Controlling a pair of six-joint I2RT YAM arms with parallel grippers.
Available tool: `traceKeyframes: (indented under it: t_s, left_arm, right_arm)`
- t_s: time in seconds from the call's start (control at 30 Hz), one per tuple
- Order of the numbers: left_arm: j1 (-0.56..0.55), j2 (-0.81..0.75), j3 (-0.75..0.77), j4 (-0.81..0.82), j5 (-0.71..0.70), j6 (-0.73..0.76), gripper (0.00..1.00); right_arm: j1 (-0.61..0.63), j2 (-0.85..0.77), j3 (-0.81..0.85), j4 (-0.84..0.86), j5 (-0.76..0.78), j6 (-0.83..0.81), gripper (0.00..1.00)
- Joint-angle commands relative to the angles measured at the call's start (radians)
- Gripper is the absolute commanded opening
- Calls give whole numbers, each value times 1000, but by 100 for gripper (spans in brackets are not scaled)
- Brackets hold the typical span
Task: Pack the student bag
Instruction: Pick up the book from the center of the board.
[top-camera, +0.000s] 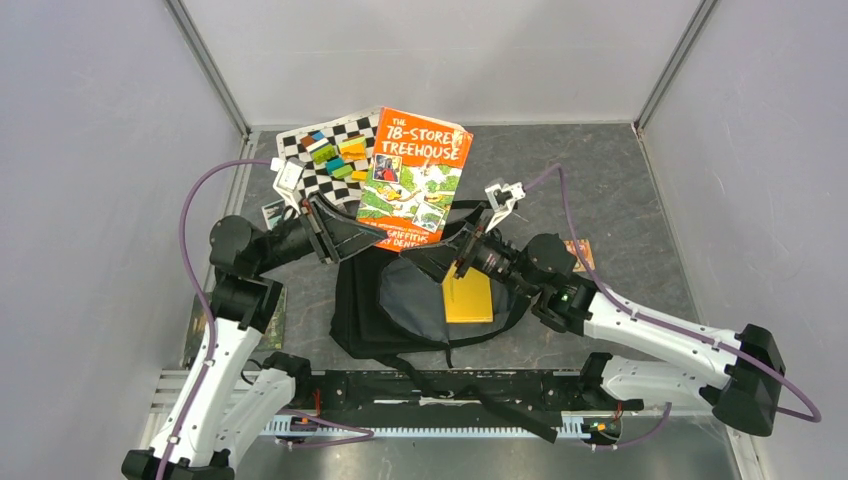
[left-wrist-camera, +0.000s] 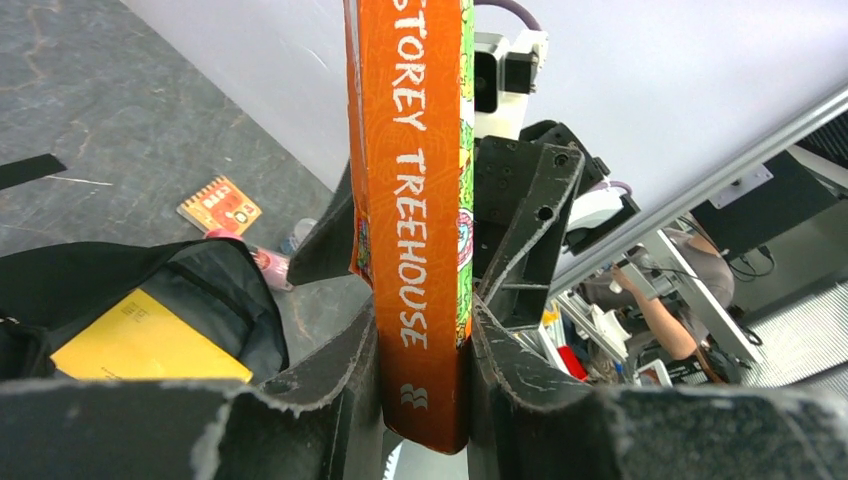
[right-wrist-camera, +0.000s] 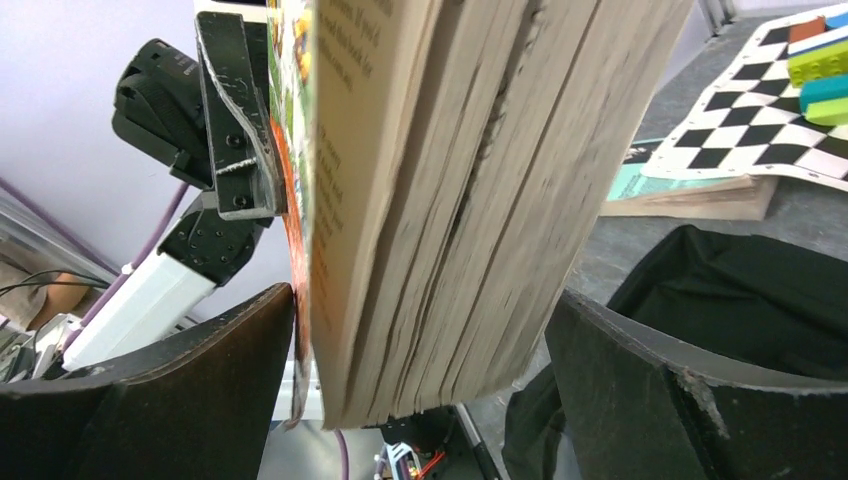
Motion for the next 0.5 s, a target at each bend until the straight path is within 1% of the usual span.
traceKeyframes:
  t_s: [0.0, 0.2, 0.27, 0.33, 0.4, 0.43, 0.47]
  left_arm:
    - [-6, -35, 39, 146, 57, -60, 2]
    - [-8, -38, 25, 146, 67, -59, 2]
    - [-8, -38, 23, 146, 72, -52, 2]
    - [-8, -35, 14, 143, 80, -46, 2]
    - [-8, -30, 1, 141, 88, -47, 2]
    - [-9, -31, -9, 141, 85, -49, 2]
    - [-8, -35, -21, 141, 79, -48, 2]
  right_arm:
    - [0, 4, 56, 129, -37, -41, 98]
    - [0, -34, 63, 156, 18, -105, 98]
    - [0, -33, 70, 187, -1, -132, 97]
    - [0, -24, 85, 204, -18, -148, 94]
    - [1, -11, 103, 213, -32, -164, 88]
    - [0, -5, 111, 211, -32, -169, 82]
    - [0, -3, 116, 211, -32, -174, 74]
